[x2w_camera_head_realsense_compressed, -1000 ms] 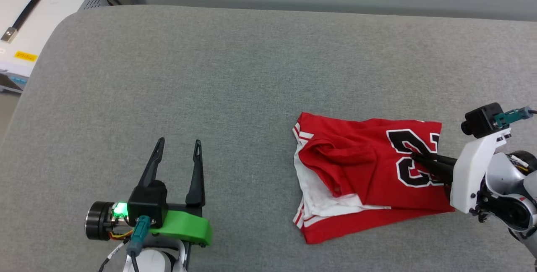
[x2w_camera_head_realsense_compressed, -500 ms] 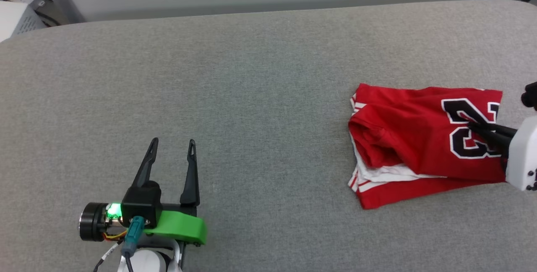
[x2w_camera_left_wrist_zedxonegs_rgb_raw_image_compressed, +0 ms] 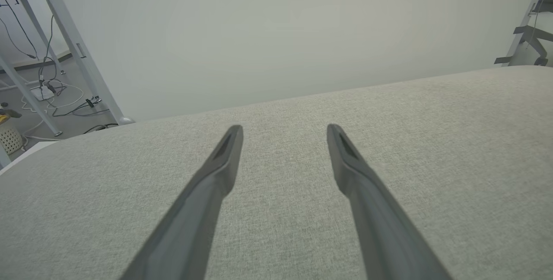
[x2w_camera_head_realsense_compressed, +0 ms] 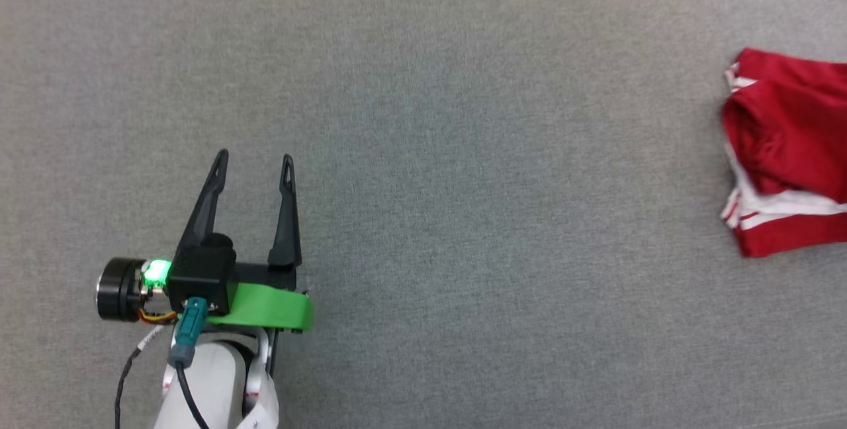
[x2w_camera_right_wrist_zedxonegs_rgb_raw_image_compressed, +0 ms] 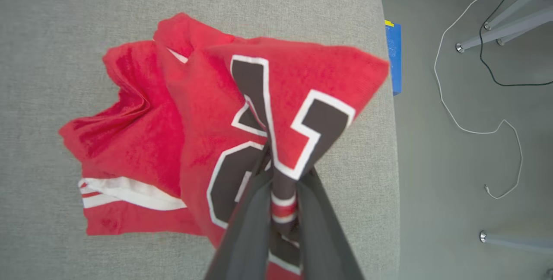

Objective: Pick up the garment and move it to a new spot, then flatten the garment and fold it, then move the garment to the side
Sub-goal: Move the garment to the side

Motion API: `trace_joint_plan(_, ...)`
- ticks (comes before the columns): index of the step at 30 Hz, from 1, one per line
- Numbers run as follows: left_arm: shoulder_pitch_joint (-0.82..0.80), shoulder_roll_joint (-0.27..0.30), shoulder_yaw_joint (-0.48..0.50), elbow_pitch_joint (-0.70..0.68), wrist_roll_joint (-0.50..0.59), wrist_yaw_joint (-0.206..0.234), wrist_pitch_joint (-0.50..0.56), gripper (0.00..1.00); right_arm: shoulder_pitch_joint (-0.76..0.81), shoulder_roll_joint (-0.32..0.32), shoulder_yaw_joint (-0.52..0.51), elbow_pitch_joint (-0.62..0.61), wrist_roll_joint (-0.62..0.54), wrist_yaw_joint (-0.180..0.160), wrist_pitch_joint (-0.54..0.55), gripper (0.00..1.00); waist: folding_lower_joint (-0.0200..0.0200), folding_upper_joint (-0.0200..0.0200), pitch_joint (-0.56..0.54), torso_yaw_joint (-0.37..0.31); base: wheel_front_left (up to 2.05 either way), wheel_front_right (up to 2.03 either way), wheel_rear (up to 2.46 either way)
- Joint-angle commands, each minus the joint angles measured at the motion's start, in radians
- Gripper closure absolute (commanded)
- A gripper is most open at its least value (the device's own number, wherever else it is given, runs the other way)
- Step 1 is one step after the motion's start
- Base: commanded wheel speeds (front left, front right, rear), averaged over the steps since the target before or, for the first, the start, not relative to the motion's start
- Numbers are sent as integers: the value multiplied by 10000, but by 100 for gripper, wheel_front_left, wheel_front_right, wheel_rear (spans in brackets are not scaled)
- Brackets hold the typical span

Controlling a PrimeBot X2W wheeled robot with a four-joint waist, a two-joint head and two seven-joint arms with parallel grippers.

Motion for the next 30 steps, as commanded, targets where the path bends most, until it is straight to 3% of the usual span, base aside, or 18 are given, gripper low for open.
trace_joint_plan(1, -273, 98, -33, -85, 91, -75, -59, 0, -262, -109, -149, 180, -213, -9, 19, 100, 0, -1, 783, 99, 0, 0, 0)
trace_joint_plan(12, -1084, 221, -249, -450, 164, -82, -59, 0, -1276, -167, -1598, 1938, -1519, -9, -220, 100, 0, -1, 1978, 356, 0, 0, 0)
trace_joint_plan(17, -1234, 287, -272, -491, 145, -38, -59, 0, -1749, -126, -1701, 2601, -1781, -9, -595, 100, 0, -1, 2101, 440, 0, 0, 0)
trace_joint_plan(20, -1200, 309, -259, -468, 128, 28, -59, 0, -1861, 212, -1699, 2922, -1803, -9, -579, 100, 0, -1, 1981, 431, 0, 0, 0)
trace_joint_plan(21, -1170, 308, -261, -447, 112, 47, -59, 0, -1900, 283, -1705, 3053, -1818, -9, -592, 67, 0, -1, 1913, 436, 0, 0, 0)
trace_joint_plan(22, -1144, 305, -264, -425, 100, 61, -59, 0, -1912, 322, -1685, 3146, -1841, -9, -602, 0, 0, -1, 1841, 443, 0, 0, 0)
trace_joint_plan(30, -737, 241, -272, -201, -15, 174, -59, 0, -1933, 337, -1374, 3442, -2367, -9, -1713, 0, 0, -1, 873, 494, 0, 0, 0)
